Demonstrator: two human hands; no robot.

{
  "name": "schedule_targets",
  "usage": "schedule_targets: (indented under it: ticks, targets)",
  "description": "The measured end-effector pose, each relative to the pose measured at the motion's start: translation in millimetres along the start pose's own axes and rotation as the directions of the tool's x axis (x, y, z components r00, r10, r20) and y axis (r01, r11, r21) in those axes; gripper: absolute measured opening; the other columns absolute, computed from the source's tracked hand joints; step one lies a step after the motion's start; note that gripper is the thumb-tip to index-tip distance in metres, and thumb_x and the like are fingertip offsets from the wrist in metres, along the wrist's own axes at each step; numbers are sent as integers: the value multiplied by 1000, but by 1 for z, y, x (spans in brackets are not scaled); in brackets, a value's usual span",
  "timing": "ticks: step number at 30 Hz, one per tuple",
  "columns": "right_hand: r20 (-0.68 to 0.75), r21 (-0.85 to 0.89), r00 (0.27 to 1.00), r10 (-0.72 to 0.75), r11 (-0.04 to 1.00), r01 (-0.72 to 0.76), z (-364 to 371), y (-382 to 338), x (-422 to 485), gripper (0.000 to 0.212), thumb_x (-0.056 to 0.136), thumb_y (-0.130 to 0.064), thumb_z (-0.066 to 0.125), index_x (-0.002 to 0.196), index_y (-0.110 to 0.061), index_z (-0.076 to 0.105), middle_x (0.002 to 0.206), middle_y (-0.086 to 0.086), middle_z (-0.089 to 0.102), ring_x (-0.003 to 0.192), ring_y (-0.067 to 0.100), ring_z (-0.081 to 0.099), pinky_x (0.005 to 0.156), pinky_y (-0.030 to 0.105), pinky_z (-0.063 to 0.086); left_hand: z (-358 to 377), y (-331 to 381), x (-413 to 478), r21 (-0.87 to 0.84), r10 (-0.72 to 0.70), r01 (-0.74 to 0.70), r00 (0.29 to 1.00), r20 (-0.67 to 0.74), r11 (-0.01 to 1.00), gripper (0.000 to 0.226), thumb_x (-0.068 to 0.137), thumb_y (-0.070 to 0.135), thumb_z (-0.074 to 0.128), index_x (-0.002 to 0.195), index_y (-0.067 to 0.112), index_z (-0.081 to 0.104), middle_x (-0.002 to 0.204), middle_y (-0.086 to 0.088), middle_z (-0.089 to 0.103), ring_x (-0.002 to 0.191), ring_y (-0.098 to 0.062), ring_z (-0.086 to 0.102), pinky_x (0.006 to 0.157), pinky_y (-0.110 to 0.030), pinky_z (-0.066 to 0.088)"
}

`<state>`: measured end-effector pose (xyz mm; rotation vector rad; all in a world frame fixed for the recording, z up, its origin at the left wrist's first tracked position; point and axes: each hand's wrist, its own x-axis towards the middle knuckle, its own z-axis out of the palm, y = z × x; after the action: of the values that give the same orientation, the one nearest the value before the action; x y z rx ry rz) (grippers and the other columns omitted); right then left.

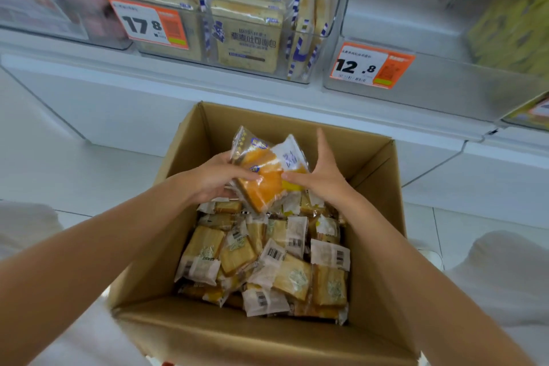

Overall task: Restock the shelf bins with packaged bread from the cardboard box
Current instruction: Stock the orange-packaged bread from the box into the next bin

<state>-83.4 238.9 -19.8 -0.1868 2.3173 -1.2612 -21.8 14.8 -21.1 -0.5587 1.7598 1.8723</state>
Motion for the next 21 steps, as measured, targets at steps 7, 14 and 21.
schedule_targets:
  ticks: [7, 14, 21]
  targets:
    - [-15, 149, 998, -54, 987, 56, 10, -7, -17, 46, 91, -36, 67, 129, -22, 44, 117, -7, 61, 100, 9, 63, 80, 21, 50, 24, 18, -28, -92, 101, -102, 995, -14, 990, 41, 84, 34, 73, 123, 23, 63, 116, -4, 73, 105, -22, 70, 87, -39, 55]
    - [24, 451, 998, 50, 891, -56, -19, -34, -34, 70, 76, -28, 82, 133, -19, 44, 121, 4, 65, 106, 24, 67, 98, 48, 52, 38, 42, -50, -200, 116, -119, 993, -28, 973, 40, 88, 5, 67, 127, 12, 57, 123, -11, 68, 113, -26, 65, 95, -50, 54]
    - [170, 633, 985, -35, 769, -82, -84, -87, -49, 22, 88, -4, 66, 109, -11, 65, 111, 15, 71, 99, 27, 70, 85, 41, 58, 68, 104, -67, 22, 269, -268, 959, -87, 963, 34, 95, 24, 57, 128, 13, 56, 122, -9, 67, 106, -21, 66, 97, -41, 52]
